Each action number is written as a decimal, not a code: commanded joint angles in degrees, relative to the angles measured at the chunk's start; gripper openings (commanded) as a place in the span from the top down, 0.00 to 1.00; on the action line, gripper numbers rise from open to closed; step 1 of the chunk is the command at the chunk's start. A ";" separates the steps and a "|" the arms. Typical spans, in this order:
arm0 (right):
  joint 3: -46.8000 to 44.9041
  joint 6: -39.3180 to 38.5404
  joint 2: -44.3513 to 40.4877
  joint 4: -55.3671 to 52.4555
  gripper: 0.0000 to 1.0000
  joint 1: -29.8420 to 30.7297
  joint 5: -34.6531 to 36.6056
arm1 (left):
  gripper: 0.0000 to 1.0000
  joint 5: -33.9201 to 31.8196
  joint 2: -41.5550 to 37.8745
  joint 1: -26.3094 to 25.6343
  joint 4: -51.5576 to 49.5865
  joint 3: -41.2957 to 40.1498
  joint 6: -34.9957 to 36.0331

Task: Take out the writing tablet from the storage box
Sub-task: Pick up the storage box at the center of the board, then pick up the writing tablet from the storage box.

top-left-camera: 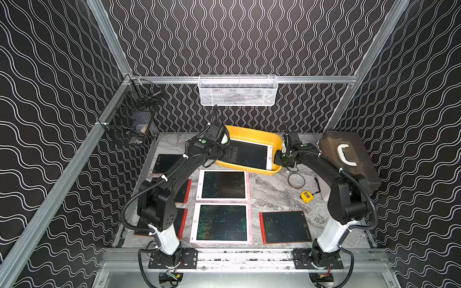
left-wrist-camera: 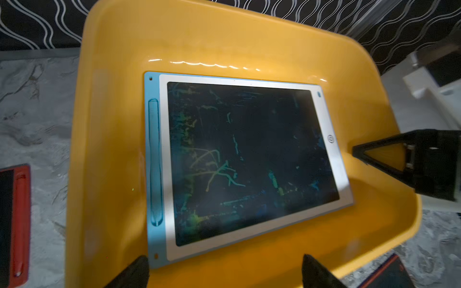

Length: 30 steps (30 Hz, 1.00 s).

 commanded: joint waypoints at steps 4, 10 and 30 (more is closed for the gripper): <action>-5.05 -1.05 -3.28 5.70 1.00 5.33 2.79 | 0.01 -5.10 1.28 -0.02 1.97 -5.60 -1.42; -9.57 0.62 -5.60 6.12 1.00 7.10 4.73 | 0.01 -10.86 4.85 -0.10 3.15 -9.50 -3.72; -12.79 1.90 -6.25 6.22 1.00 8.23 6.41 | 0.01 -5.00 14.24 -0.59 9.26 -14.41 -12.57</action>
